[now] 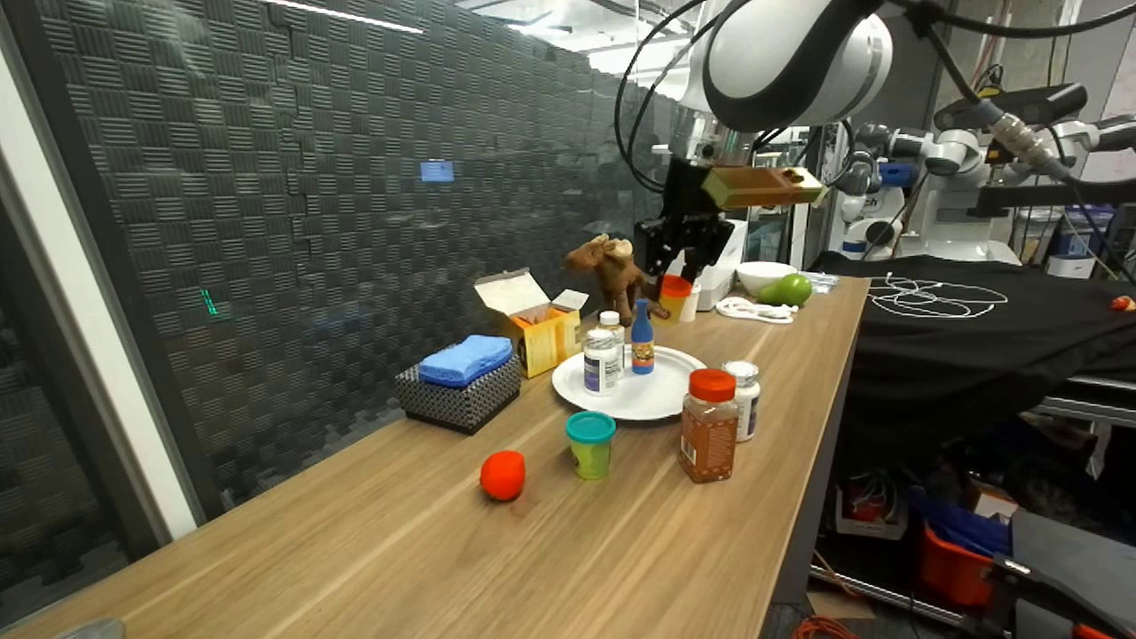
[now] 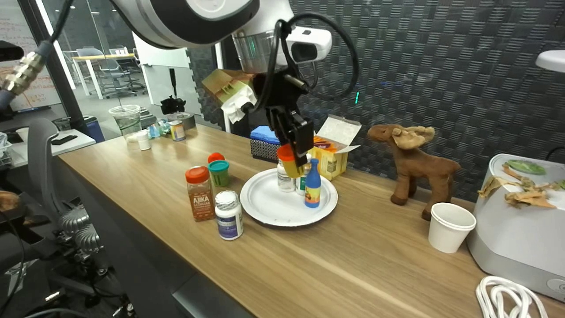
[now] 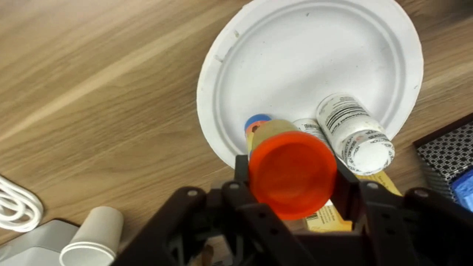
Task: Pick up all the objects surrounding the white plate and arrange them on the plate
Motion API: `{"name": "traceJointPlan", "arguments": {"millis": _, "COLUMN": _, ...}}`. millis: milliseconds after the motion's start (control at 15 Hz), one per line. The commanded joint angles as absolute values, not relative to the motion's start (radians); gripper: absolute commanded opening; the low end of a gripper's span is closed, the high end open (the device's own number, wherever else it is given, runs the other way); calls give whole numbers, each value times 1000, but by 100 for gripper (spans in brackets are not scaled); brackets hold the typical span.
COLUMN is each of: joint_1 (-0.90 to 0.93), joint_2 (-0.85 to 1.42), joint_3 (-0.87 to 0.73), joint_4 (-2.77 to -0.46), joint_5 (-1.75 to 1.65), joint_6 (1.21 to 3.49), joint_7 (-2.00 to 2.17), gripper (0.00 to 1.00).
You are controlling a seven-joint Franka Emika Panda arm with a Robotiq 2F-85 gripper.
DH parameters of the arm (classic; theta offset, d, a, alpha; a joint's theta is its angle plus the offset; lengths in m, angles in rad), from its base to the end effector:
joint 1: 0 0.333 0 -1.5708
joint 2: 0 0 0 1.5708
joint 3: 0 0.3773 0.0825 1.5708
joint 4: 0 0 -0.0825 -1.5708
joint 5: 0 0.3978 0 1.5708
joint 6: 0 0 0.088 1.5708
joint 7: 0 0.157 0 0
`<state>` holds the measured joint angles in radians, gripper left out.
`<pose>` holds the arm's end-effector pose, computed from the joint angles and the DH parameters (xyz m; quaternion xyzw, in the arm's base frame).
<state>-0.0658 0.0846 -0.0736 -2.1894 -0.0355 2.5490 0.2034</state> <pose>0.5924 -0.0832 0.3806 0.9782 -0.1553 0.1375 0.0105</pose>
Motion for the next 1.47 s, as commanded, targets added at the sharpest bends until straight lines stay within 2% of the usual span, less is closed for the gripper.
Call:
{"name": "traceJointPlan", "arguments": {"millis": 0, "joint_1": -73, "joint_2": 112, "joint_3": -61, "joint_4": -2160, "joint_5": 42, "joint_6": 2554, "joint_7": 47, "gripper": 28}}
{"name": "traceJointPlan", "arguments": {"millis": 333, "joint_1": -83, "joint_2": 155, "joint_3": -63, "joint_4": -2136, "joint_5": 84, "joint_6": 2520, "joint_7": -57, "gripper": 28}}
{"name": "traceJointPlan", "arguments": {"millis": 1000, "joint_1": -59, "joint_2": 317, "joint_3": -108, "joint_4": -1988, "joint_5": -96, "joint_6": 2395, "joint_7": 83, "gripper": 28}}
{"name": "traceJointPlan", "arguments": {"millis": 1400, "joint_1": -82, "joint_2": 352, "joint_3": -75, "joint_4": -1937, "joint_5": -33, "joint_6": 2345, "joint_7": 20, "gripper": 28}}
